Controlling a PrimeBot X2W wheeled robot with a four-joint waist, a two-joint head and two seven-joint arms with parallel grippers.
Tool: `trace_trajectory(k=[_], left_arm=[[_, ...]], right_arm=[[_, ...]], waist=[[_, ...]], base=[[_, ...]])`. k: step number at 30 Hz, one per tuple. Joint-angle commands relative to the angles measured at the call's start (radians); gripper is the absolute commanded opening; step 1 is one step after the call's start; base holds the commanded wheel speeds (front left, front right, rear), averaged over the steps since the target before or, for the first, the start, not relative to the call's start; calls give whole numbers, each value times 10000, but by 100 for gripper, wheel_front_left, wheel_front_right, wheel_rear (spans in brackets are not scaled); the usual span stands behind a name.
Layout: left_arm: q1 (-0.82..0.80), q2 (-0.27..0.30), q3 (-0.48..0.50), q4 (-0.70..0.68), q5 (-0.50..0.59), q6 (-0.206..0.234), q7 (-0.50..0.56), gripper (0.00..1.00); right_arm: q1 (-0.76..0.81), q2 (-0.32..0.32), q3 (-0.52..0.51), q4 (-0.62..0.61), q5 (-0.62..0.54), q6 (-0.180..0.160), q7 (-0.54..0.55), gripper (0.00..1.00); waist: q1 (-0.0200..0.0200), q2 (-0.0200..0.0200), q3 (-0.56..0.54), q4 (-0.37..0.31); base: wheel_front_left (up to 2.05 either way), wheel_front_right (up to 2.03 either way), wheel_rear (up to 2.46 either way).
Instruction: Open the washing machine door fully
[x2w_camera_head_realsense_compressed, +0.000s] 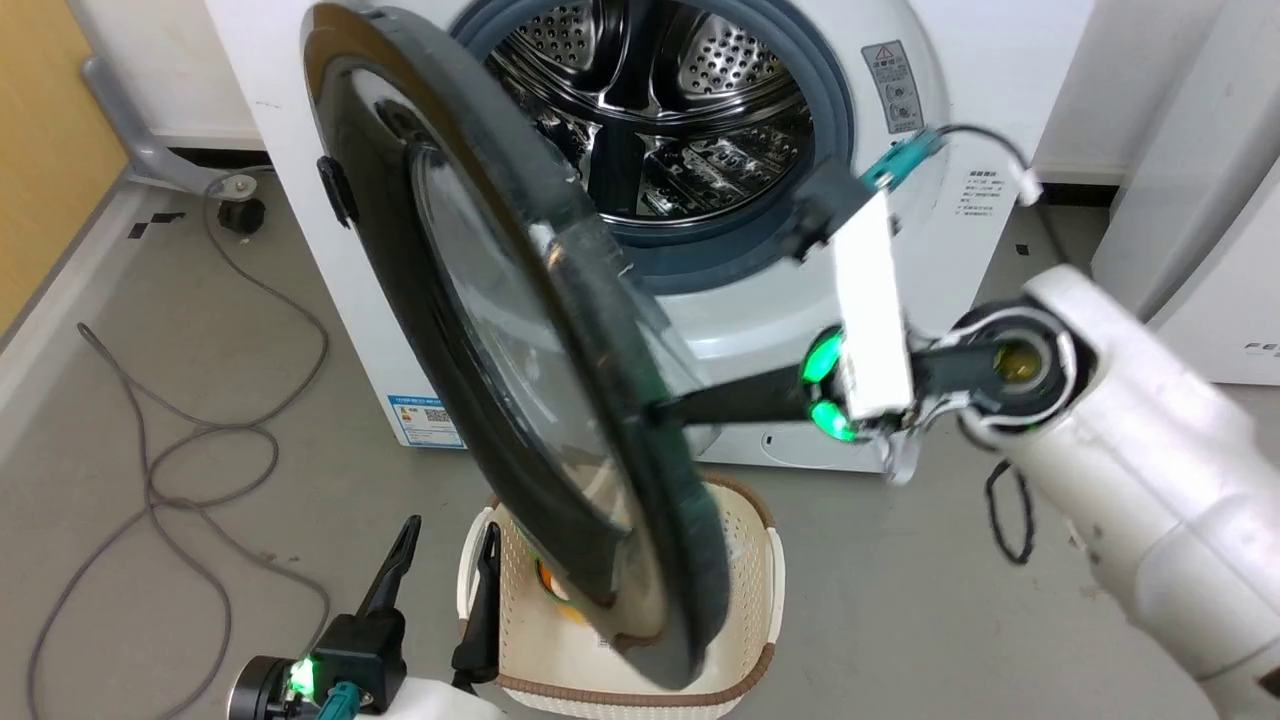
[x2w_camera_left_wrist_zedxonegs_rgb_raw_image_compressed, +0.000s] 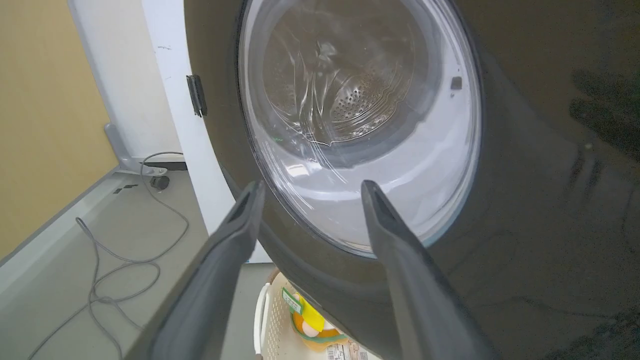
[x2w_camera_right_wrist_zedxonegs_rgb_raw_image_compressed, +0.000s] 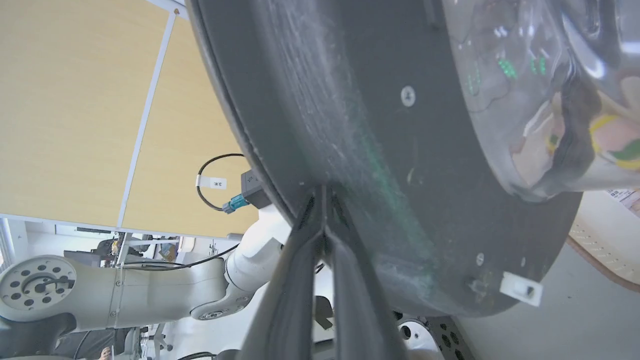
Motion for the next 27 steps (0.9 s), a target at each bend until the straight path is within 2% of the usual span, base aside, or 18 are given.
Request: trace_trajectory(k=[1,7,9,13,14,15,17,23,27], left_arm=[[82,49,24,17,19,-12,-53,100],[53,44,44,47,25,-26,-53,100],[48,40,33,65,20,-28,-53,100],[45,30,40,93,-17,-10,-53,100],[51,27,47,92,-29,0,-53,100],[62,25,52,96,-42,7,-53,100],[81,21,78,104,-65,26,-53,100],[80,21,211,145,-84,46,-53,100],[70,18,299,169,-103,62,-53,100]], right_arm=[[174,-14,49,-97,67,10,-75,0],[490,-336,437,-1094,593,10,-951,0],[755,-518,300,-1425,796,10,-1693,0],[1646,-971,-298,-2219,940,10,-3840,0],[1940,-1115,-458,-2411,874,10,-4456,7],[2274,-1258,-582,-2649,821,10,-4984,22],[3038,-1479,-971,-3138,860,10,-6130,100],[5537,-2271,-1622,-4075,444,10,-9291,100],[6931,-2658,-1733,-3952,101,10,-11298,100]], waist=[[1,0,14,-4],[1,0,84,-36],[1,0,78,-40],[1,0,76,-121],[1,0,78,-151],[1,0,73,-183],[1,0,87,-272],[1,0,51,-489],[1,0,48,-621]], base=[[0,0,0],[0,0,0],[0,0,0],[0,0,0],[0,0,0],[0,0,0],[0,0,0],[0,0,0],[0,0,0]])
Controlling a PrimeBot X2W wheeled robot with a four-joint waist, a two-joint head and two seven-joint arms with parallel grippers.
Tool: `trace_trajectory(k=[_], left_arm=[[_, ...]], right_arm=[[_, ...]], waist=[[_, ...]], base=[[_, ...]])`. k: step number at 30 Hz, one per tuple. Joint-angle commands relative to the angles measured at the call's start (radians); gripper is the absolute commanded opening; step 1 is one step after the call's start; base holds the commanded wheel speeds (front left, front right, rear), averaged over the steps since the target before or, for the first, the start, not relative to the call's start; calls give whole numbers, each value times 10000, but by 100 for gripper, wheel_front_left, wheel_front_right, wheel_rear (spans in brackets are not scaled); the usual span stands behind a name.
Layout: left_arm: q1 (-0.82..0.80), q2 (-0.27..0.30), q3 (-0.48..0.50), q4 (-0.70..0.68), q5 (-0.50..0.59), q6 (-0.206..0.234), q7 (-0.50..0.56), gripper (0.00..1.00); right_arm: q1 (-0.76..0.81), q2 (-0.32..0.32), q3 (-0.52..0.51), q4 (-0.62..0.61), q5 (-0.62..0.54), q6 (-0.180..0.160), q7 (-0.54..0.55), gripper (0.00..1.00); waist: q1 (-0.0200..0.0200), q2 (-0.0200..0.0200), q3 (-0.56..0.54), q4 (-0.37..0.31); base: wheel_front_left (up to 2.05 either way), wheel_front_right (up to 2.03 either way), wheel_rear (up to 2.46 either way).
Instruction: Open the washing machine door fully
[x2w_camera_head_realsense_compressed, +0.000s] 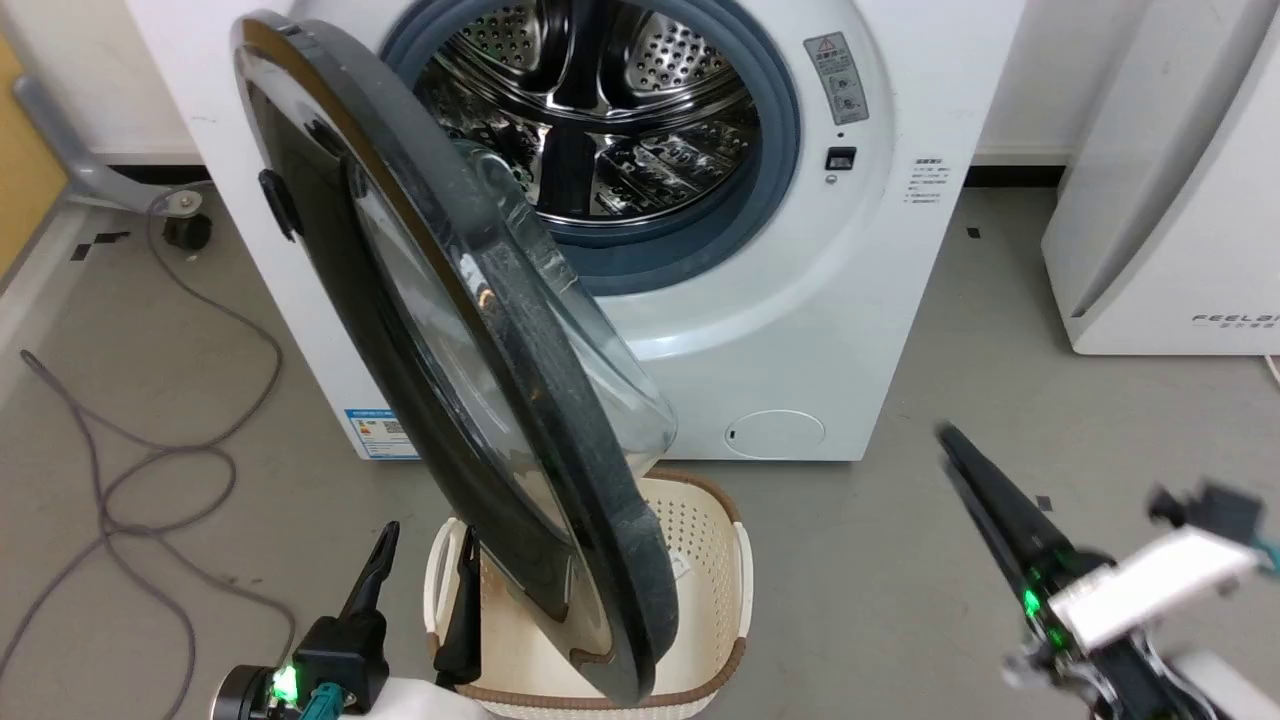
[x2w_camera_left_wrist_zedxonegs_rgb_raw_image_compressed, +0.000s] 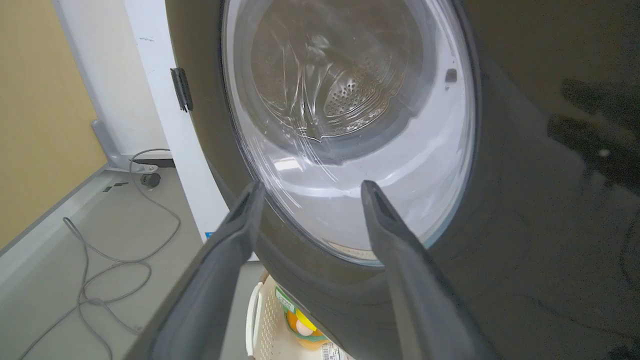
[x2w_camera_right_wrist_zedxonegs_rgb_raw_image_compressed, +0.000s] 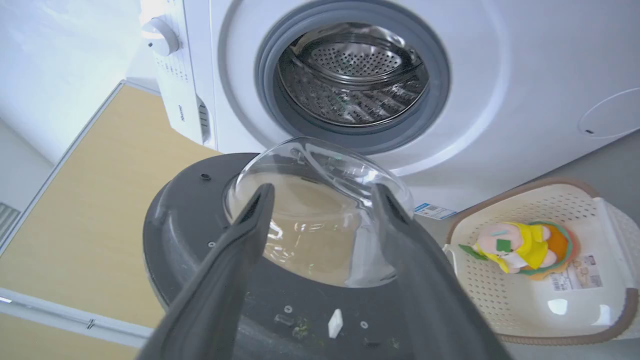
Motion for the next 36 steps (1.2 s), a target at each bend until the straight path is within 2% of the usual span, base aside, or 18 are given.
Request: trace_trajectory(k=[1,5,8,11,15,17,19,22,27,32,36], left_arm=[[47,23,27,17,-80,37,-53,100],[4,17,112,31,-126,54,-53,100],[-14,14,188,25,-158,74,-53,100],[-20,10,259,8,-192,84,-53,100],[-75,6,352,-53,-211,92,-53,100],[-104,4,404,-60,-216,111,-53,100],[-145,2,458,-62,-227,137,-53,100],[-198,-2,502,-66,-232,146,-53,100],[-226,-7,563,-63,-239,174,-53,100],[-196,-10,624,-14,-225,184,-53,100],[-185,-13,661,37,-232,180,-53,100]], right_arm=[[532,-176,-23,209,-196,10,-632,100],[1413,-247,-556,1540,-1051,10,-1153,100],[1871,432,-2408,2932,-2723,10,-1166,100],[2244,1295,-4396,3743,-5237,10,-1169,100],[2663,2621,-7010,3308,-9393,10,-1170,100],[2895,3369,-7996,2474,-11504,10,-1171,100],[3133,4150,-8563,1492,-13334,10,-1170,100],[3430,4811,-8766,45,-15307,10,-828,100],[4053,5046,-7963,-1378,-17248,10,75,100],[4603,5059,-7324,-1599,-17812,10,543,100],[4730,5061,-7138,-1385,-17683,10,602,100]], waist=[[1,0,1,-48],[1,0,29,-165],[1,0,41,-269],[1,0,58,-341],[1,0,158,-404],[1,0,206,-406],[1,0,247,-386],[1,0,280,-340],[1,0,299,-288],[1,0,265,-288],[1,0,249,-280]], base=[[0,0,0],[0,0,0],[0,0,0],[0,0,0],[0,0,0],[0,0,0],[0,0,0],[0,0,0],[0,0,0],[0,0,0],[0,0,0]])
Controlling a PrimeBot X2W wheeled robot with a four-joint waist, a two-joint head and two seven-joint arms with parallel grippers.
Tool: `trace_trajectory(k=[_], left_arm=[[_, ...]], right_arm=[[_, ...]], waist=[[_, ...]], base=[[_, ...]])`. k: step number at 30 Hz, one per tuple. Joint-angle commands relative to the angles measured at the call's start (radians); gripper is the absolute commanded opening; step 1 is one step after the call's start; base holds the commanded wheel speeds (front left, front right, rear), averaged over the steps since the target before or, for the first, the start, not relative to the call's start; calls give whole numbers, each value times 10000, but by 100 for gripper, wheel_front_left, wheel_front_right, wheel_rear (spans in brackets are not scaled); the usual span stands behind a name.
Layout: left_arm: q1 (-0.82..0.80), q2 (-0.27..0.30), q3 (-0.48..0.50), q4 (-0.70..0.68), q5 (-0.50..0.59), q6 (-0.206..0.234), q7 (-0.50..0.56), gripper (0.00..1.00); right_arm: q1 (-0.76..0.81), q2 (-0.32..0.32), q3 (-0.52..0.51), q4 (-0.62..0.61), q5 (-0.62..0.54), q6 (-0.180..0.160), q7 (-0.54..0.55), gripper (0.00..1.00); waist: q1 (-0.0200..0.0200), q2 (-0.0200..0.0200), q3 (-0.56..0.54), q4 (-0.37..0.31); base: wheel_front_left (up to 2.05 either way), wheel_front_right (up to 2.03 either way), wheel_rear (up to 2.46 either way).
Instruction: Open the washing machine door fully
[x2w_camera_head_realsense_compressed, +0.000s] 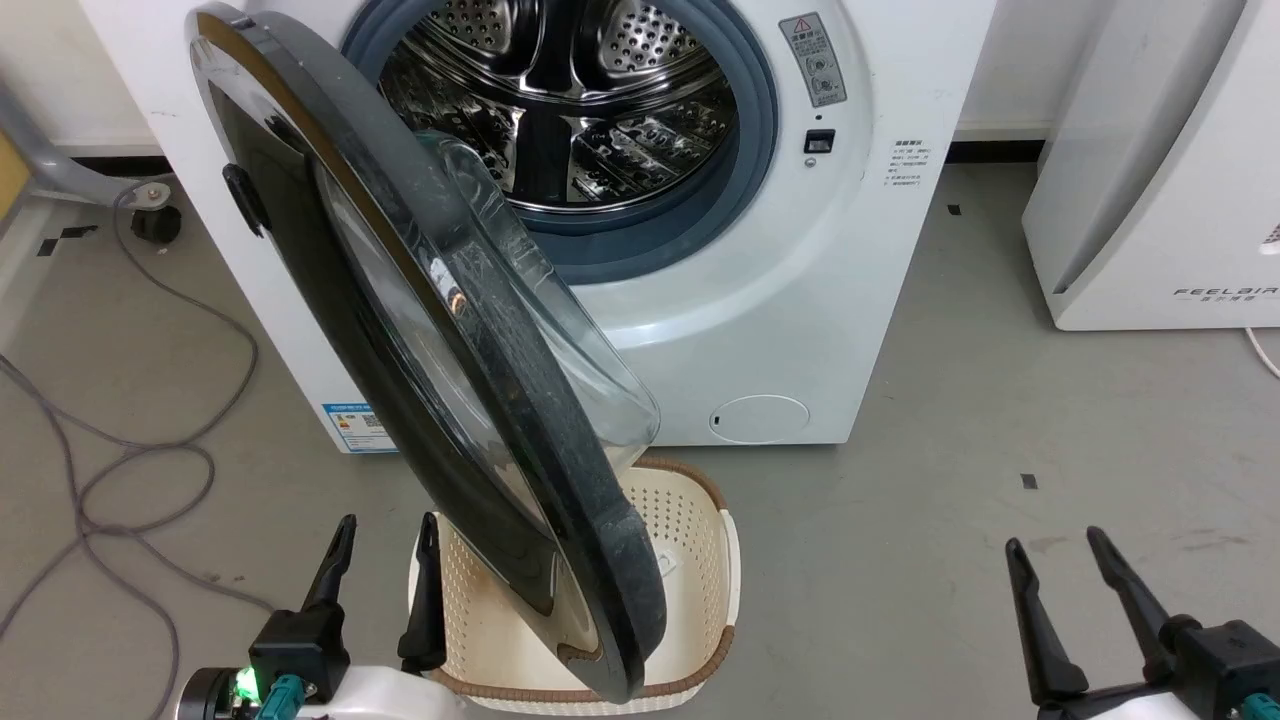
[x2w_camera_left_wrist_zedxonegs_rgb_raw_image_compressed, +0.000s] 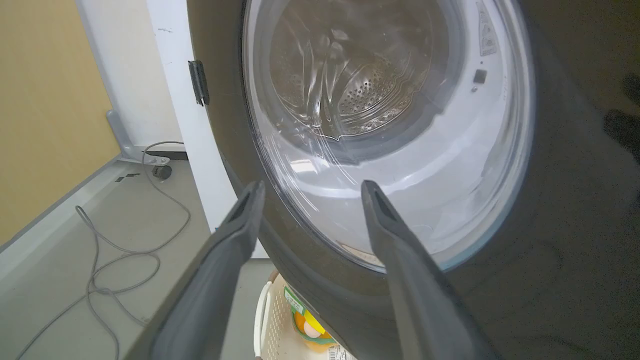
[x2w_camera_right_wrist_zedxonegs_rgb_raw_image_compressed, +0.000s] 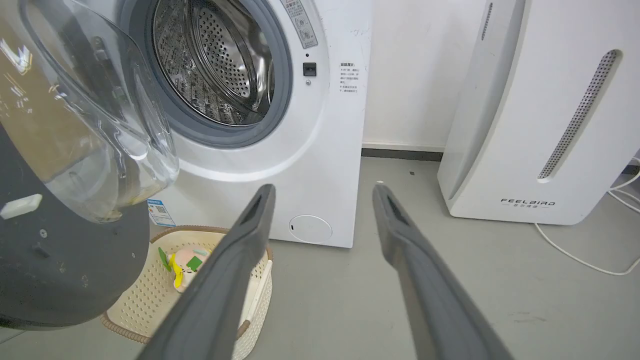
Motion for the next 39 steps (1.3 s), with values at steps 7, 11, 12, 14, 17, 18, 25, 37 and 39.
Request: trace_trajectory(k=[7,11,12,14,17,18,25,37,39], left_arm=[[-106,5,41,169,-83,-5,-53,0],[-105,4,36,211,-92,-25,-53,0],[-100,4,34,221,-91,-30,-53,0],[-87,3,31,241,-94,-37,-53,0],[-69,2,26,264,-116,-38,-53,0],[-71,1,18,261,-126,-37,-53,0],[-265,-3,131,-412,-394,68,-53,0],[-766,-3,68,-4445,-313,136,-53,0],[-858,-4,-114,-5259,-326,62,-53,0]], right_arm=[[29,38,169,268,208,6,-195,100],[15,38,207,291,271,6,-222,100],[15,38,210,298,295,6,-223,100],[18,38,216,305,354,6,-228,100],[31,39,233,311,373,6,-225,100],[37,39,235,311,370,6,-220,100],[39,39,199,245,397,6,-187,100],[68,39,135,204,477,6,-151,100],[70,39,134,207,489,6,-146,100]], waist=[[0,0,10,21],[0,0,-13,18],[0,0,-23,16],[0,0,-39,12],[0,0,-72,7],[0,0,-80,9],[0,0,-32,63],[0,0,-47,142],[0,0,-58,137]], base=[[0,0,0],[0,0,0],[0,0,0],[0,0,0],[0,0,0],[0,0,0],[0,0,0],[0,0,0],[0,0,0]])
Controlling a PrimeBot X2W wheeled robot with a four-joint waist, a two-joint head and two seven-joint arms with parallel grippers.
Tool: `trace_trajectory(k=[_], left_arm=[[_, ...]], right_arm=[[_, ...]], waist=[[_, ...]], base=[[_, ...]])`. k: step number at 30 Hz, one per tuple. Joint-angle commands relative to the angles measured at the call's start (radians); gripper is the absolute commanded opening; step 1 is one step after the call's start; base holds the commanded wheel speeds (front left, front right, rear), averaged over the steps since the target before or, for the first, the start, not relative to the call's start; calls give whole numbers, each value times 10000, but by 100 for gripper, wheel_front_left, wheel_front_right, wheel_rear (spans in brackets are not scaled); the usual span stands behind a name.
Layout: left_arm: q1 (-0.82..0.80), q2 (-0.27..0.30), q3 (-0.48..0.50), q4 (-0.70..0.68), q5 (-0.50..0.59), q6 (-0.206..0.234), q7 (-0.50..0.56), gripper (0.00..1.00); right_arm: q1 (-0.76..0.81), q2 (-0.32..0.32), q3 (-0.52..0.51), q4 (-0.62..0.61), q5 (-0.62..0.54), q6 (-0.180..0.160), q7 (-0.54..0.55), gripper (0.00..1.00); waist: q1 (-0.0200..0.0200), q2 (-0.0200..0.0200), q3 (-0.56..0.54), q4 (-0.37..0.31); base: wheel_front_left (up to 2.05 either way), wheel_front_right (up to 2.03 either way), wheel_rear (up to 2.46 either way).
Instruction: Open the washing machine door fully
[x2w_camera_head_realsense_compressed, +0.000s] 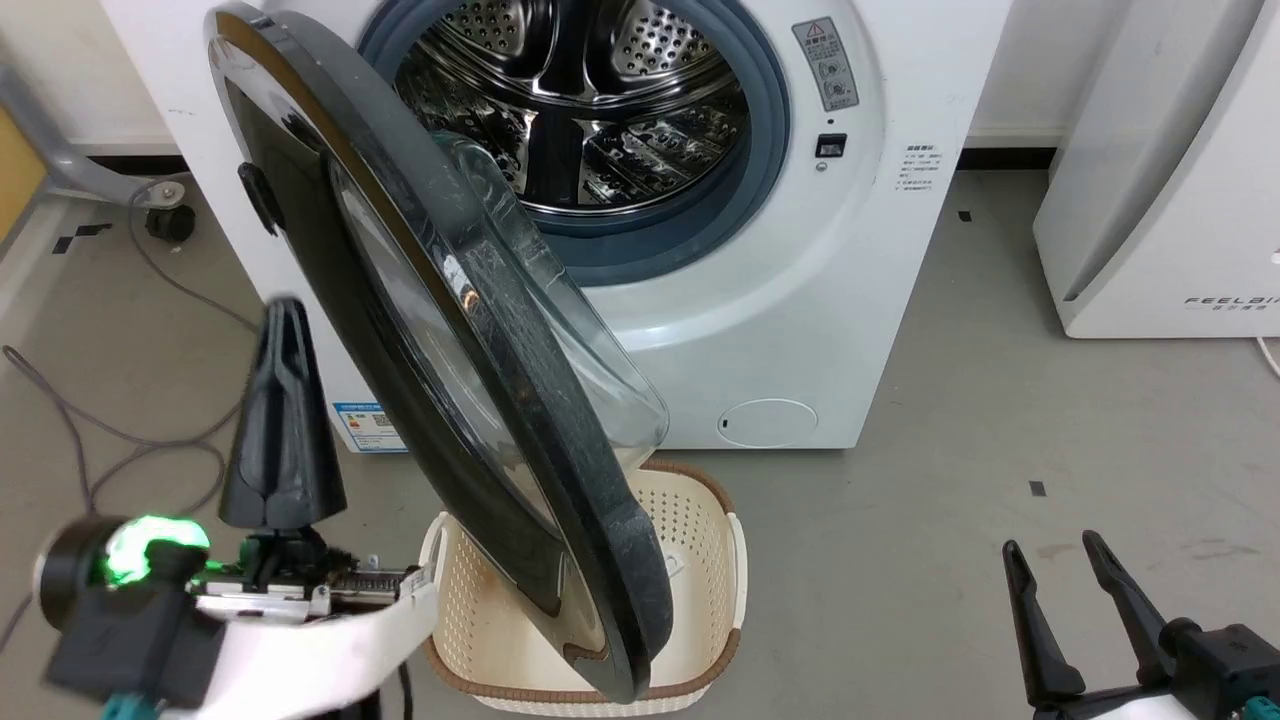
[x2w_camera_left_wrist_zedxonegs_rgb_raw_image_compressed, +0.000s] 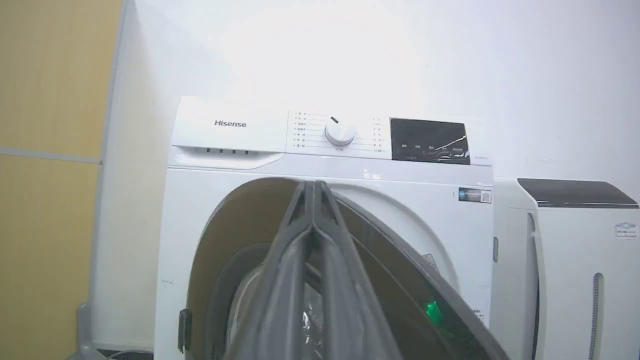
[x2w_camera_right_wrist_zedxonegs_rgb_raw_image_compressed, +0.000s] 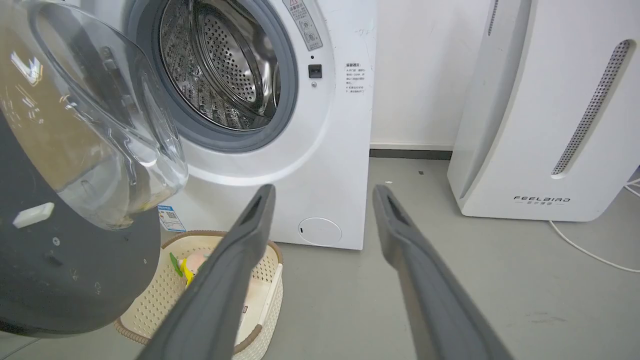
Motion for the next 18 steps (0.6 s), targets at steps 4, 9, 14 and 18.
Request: trace_trajectory(k=[4,9,14,18], left_arm=[[-339,16,-591,-1414,-57,-315,3,0],[-515,13,-1784,-2460,-266,-718,427,0],[-405,10,-3040,-2664,-779,-953,991,0],[-79,35,-4141,-2306,-1225,-1141,1705,0]], right_arm=[[72,37,11,-39,132,6,17,100],[96,37,-12,-26,140,6,38,100],[147,37,-107,-30,138,6,60,100],[191,37,-161,-45,124,6,83,100]], waist=[[0,-1,-4,-23],[0,-1,-21,-39],[0,-1,-58,-1],[0,-1,-78,41]], base=[[0,0,0],[0,0,0],[0,0,0],[0,0,0]])
